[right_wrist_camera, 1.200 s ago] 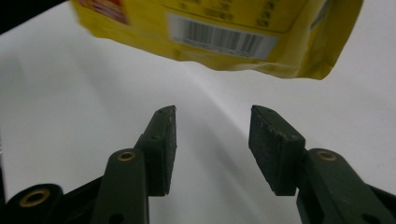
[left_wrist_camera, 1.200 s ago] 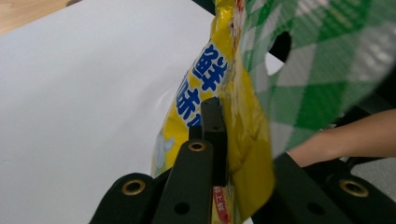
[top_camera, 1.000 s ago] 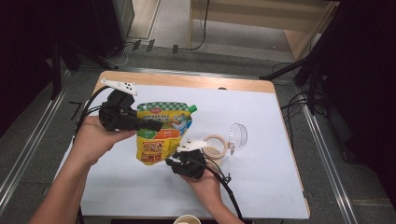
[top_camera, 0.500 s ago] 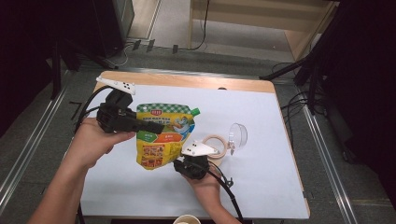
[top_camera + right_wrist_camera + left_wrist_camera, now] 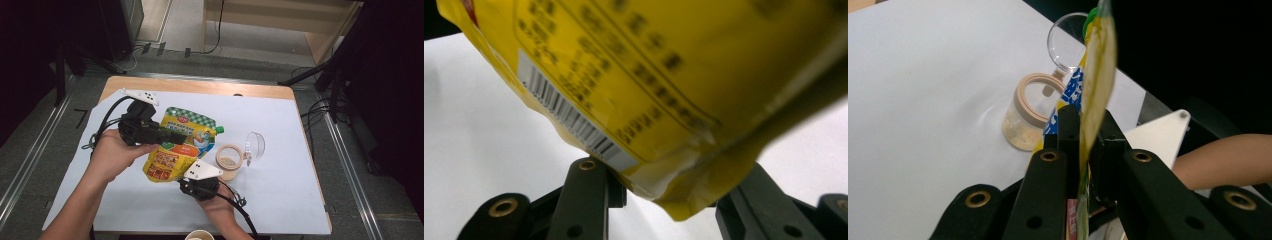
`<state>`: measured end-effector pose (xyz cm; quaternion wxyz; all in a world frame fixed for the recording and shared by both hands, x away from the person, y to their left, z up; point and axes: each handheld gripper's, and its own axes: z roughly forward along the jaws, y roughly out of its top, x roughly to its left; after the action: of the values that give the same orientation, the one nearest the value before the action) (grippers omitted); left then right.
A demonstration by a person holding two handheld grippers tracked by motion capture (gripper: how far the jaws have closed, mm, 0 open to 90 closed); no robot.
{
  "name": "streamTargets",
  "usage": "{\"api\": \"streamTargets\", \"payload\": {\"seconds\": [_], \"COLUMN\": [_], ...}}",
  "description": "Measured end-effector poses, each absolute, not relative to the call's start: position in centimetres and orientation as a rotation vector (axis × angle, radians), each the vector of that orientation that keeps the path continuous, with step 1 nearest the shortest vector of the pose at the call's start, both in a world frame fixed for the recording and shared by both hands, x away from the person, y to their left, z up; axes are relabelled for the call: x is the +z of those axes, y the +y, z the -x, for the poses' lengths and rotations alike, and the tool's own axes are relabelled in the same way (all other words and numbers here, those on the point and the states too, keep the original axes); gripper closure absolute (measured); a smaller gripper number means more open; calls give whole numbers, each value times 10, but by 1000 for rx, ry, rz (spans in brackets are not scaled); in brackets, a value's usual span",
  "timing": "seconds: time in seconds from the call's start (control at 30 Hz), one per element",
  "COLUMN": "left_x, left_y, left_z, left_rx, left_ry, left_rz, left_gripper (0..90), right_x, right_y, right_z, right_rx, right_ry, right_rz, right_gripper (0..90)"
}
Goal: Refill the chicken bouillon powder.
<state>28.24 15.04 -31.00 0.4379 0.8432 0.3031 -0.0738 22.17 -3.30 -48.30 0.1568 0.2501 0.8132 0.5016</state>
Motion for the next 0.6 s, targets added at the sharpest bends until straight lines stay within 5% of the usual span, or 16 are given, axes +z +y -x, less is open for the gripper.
{"api": "streamTargets", "payload": {"seconds": [0.6], "left_x": [-326], "left_y": [139], "left_z": [-290], "left_rx": [-177], "left_ry": [739], "left_rz": [-2132], "left_gripper": [822], "right_x": [-475], "right_y": [-28], "right_z": [-210], "right_rx": [1506], "right_ry": [2452], "right_rz": [-677], "right_gripper": [662]}}
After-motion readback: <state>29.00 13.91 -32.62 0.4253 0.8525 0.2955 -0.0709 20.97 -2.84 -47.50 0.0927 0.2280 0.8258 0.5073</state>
